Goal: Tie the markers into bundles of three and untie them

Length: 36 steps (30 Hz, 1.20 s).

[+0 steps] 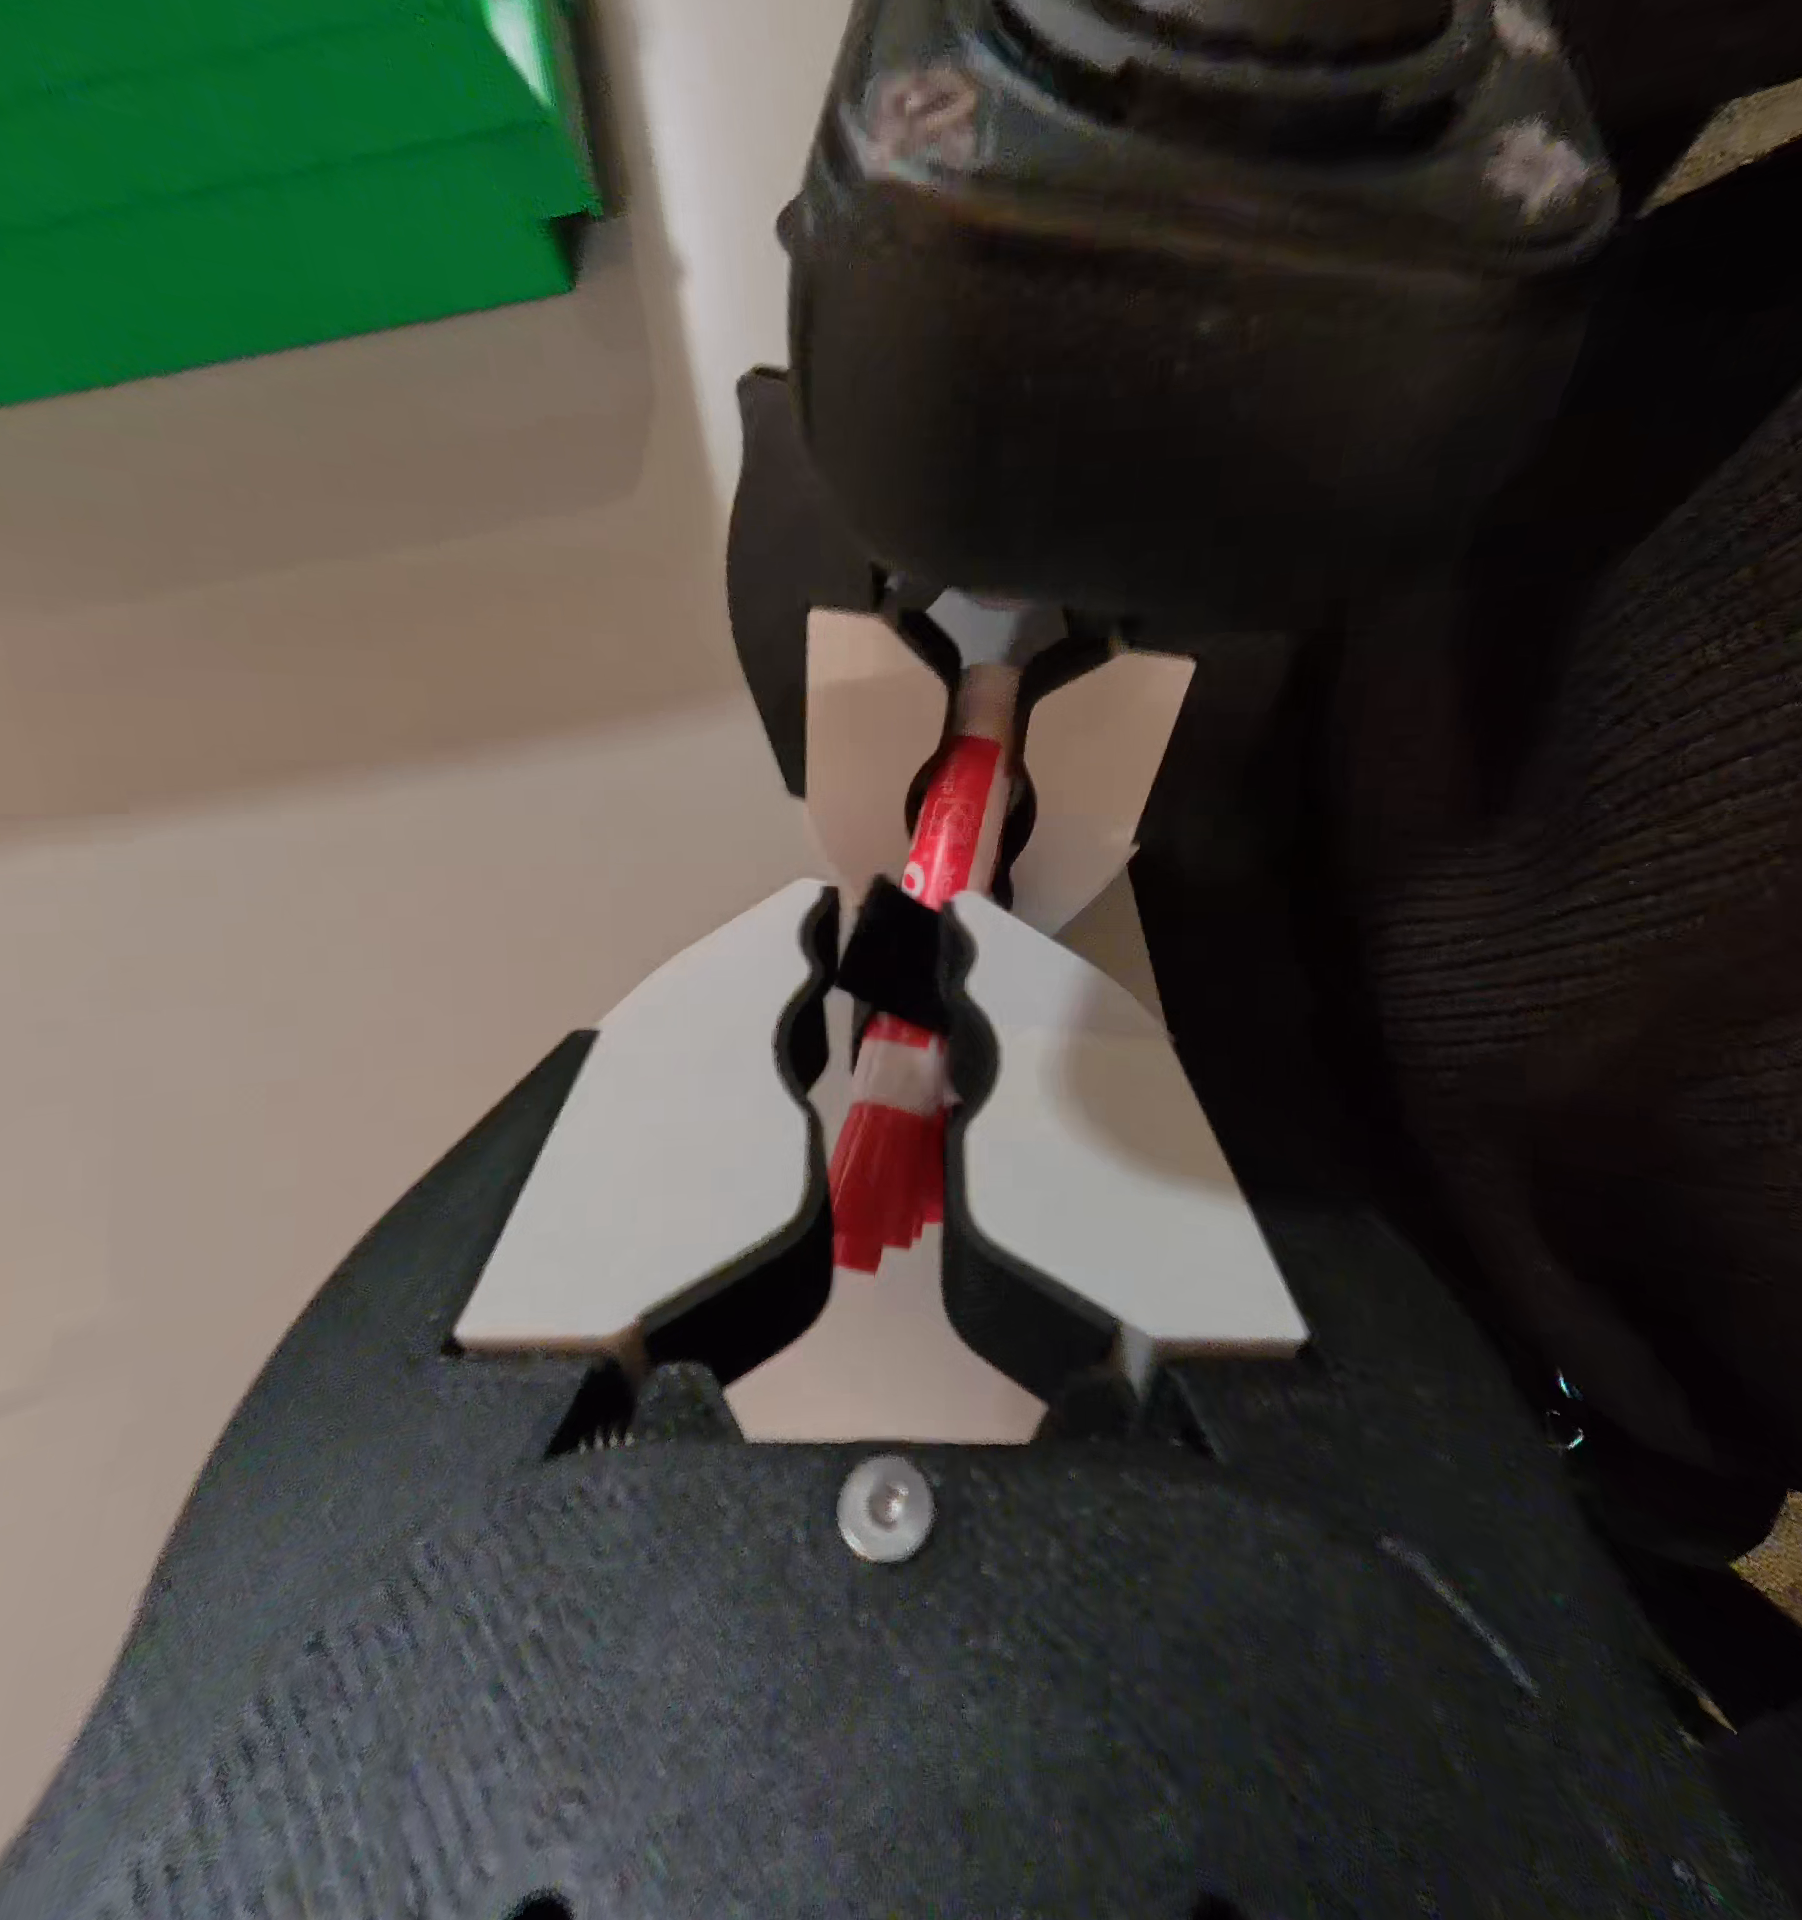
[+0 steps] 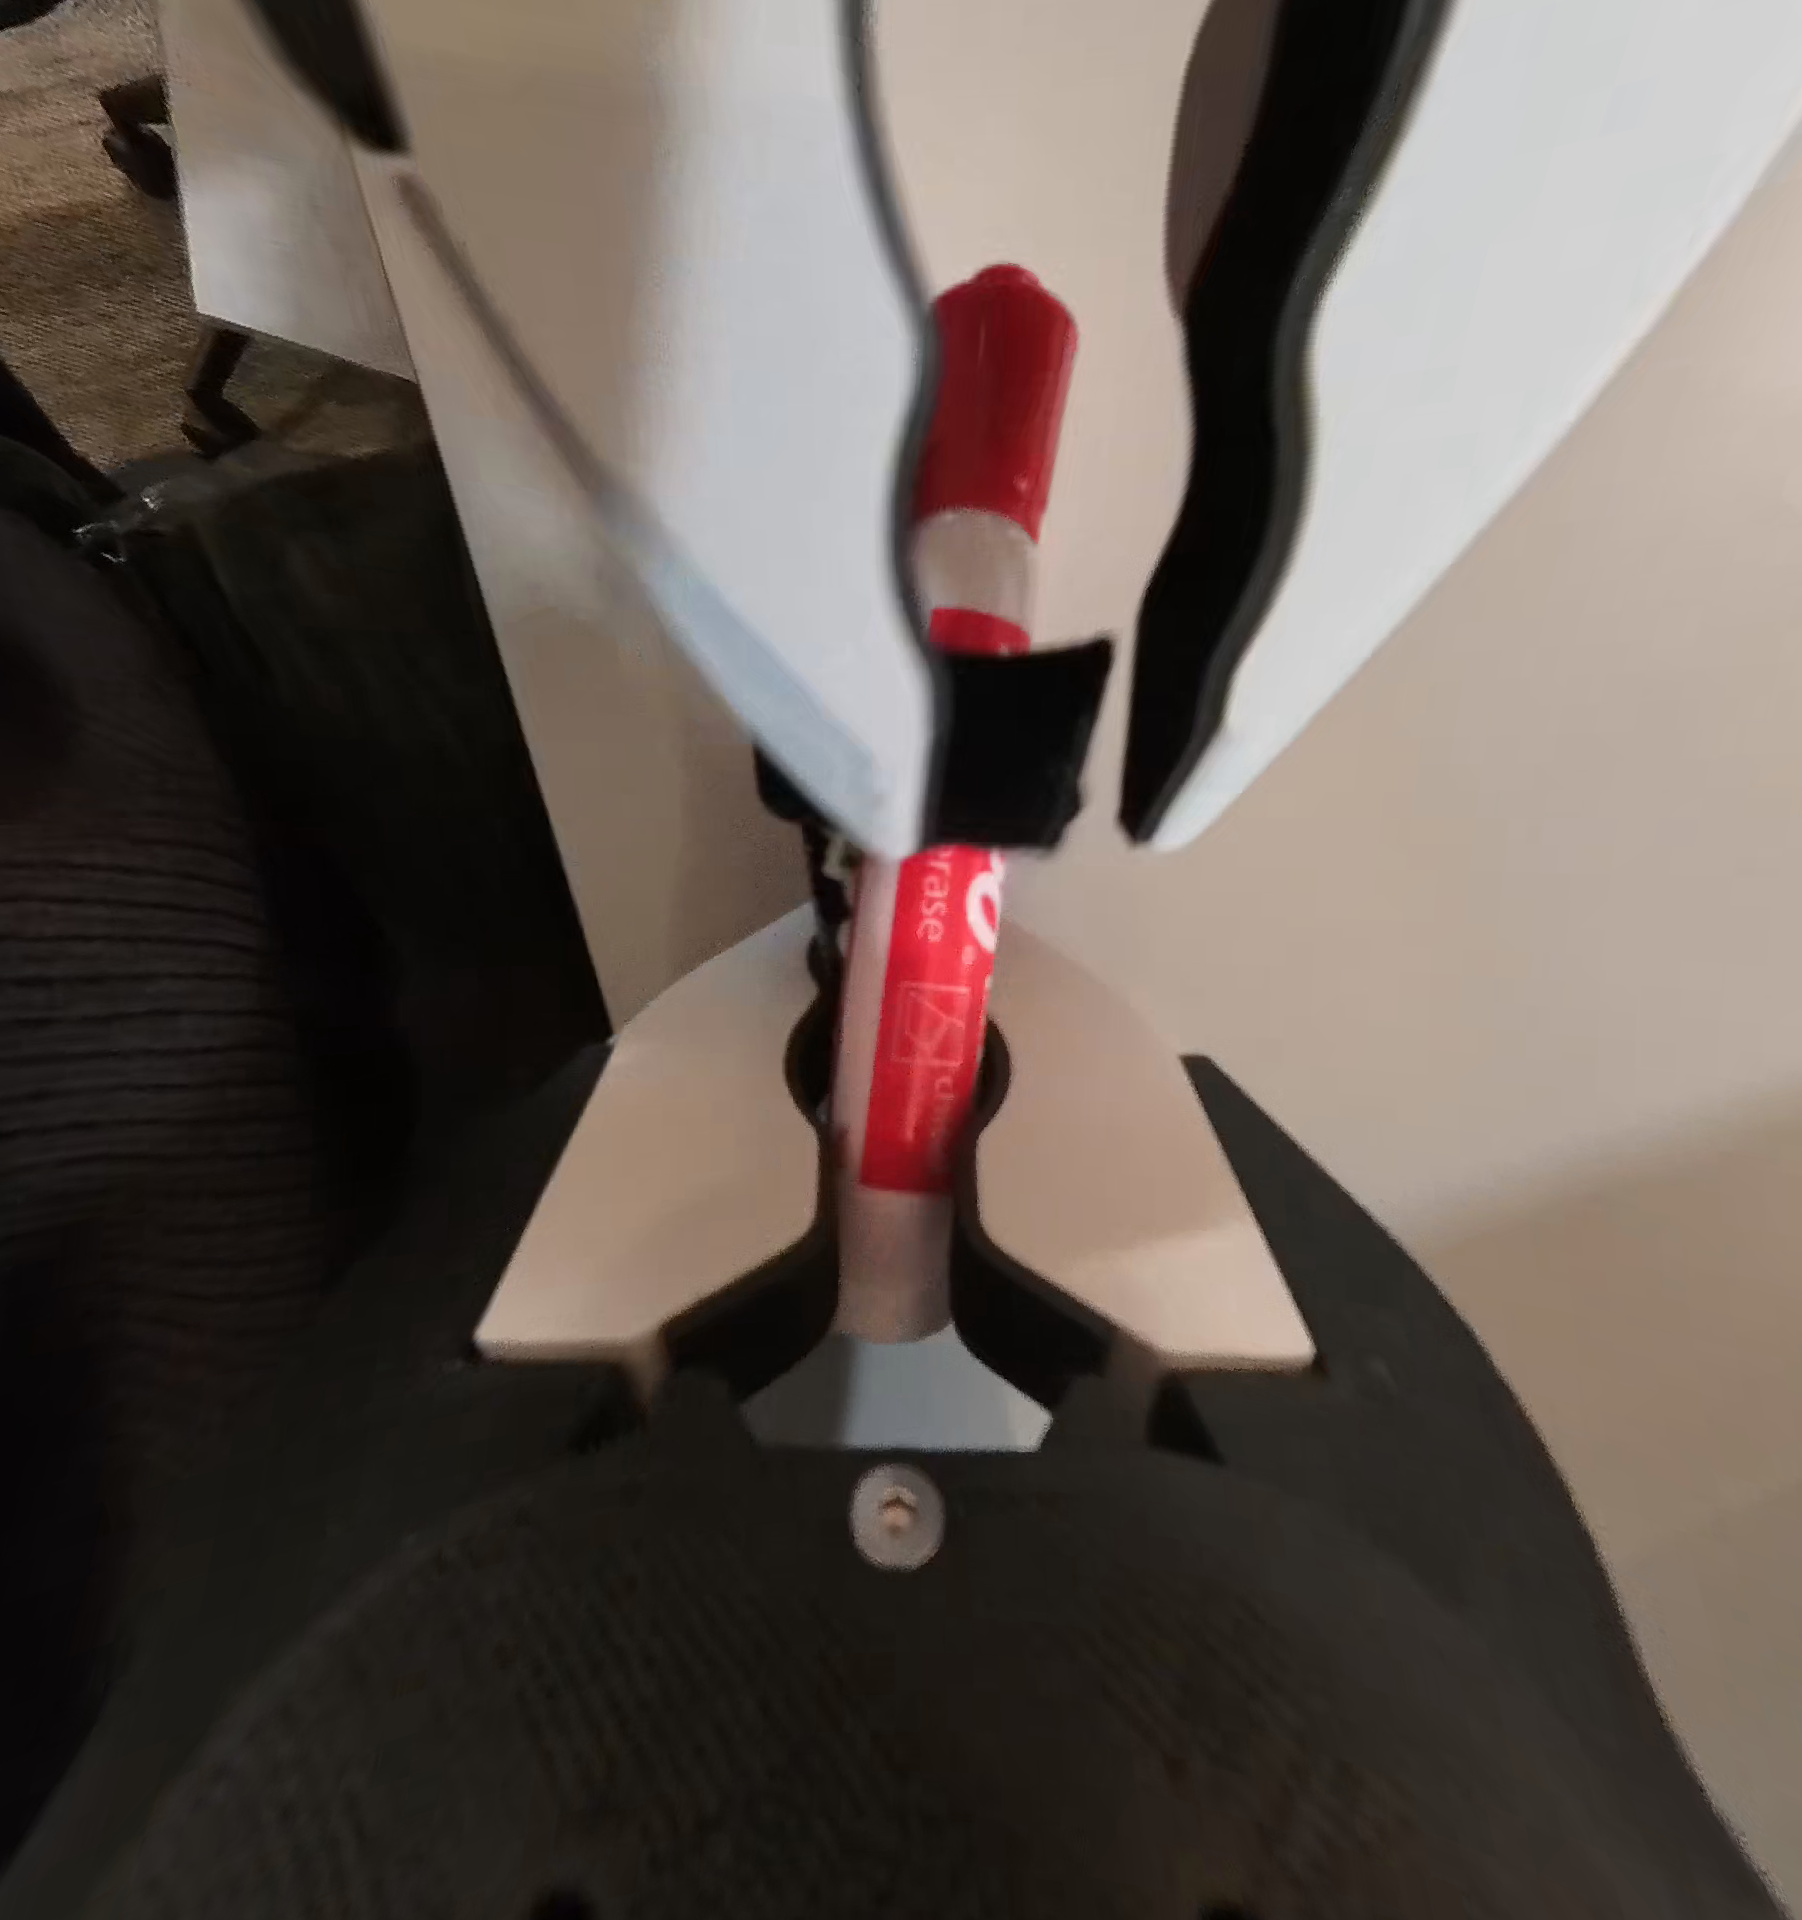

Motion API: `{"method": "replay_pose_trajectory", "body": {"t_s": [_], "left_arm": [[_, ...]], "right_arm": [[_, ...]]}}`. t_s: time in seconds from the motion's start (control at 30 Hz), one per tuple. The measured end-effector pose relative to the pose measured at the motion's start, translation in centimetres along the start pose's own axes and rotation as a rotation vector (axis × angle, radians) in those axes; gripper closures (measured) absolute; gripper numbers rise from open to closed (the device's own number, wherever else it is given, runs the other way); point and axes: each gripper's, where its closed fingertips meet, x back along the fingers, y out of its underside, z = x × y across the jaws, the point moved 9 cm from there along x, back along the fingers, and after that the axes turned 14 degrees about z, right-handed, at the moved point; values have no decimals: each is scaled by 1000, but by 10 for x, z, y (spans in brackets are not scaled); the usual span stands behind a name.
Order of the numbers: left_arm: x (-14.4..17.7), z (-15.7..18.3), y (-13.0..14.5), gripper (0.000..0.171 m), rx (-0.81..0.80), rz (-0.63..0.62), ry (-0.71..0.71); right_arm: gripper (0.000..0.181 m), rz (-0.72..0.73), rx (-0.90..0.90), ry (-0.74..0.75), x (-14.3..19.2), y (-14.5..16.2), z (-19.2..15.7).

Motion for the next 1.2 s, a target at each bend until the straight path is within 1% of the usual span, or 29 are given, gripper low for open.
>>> {"method": "replay_pose_trajectory", "body": {"t_s": [0.03,0.1,0.23,0.3,0.37,0.5,0.6,0.7,0.77,0.83,1.07,1.17,1.2], "left_arm": [[2,0,1,160,26,16,19],[4,-2,4,163,78,51,53],[9,-12,5,160,79,127,-18],[18,-15,3,154,76,170,-56],[27,-16,1,152,70,211,-83],[46,-25,-1,148,65,302,-202],[58,-31,3,145,88,339,-271],[63,-33,10,144,128,340,-259],[60,-32,13,145,144,337,-218],[51,-30,12,145,145,322,-175],[9,-18,14,134,129,173,-60],[-2,-17,13,135,112,165,-48],[-5,-16,12,138,111,167,-39]], "right_arm": [[162,-12,-8,-15,0,0,-1],[162,-26,3,-23,0,-1,-3],[162,-53,-18,-9,-2,2,1],[162,-56,-22,-9,-1,3,3],[162,-54,-39,-14,0,3,5],[162,-39,-119,4,4,2,14],[162,-25,-156,28,10,5,23],[162,-29,-166,63,14,9,29],[162,-56,-146,90,14,11,30],[162,-73,-123,82,12,11,27],[162,-84,-93,32,12,6,15],[162,-81,-97,29,13,6,14],[162,-80,-100,29,14,6,14]]}}
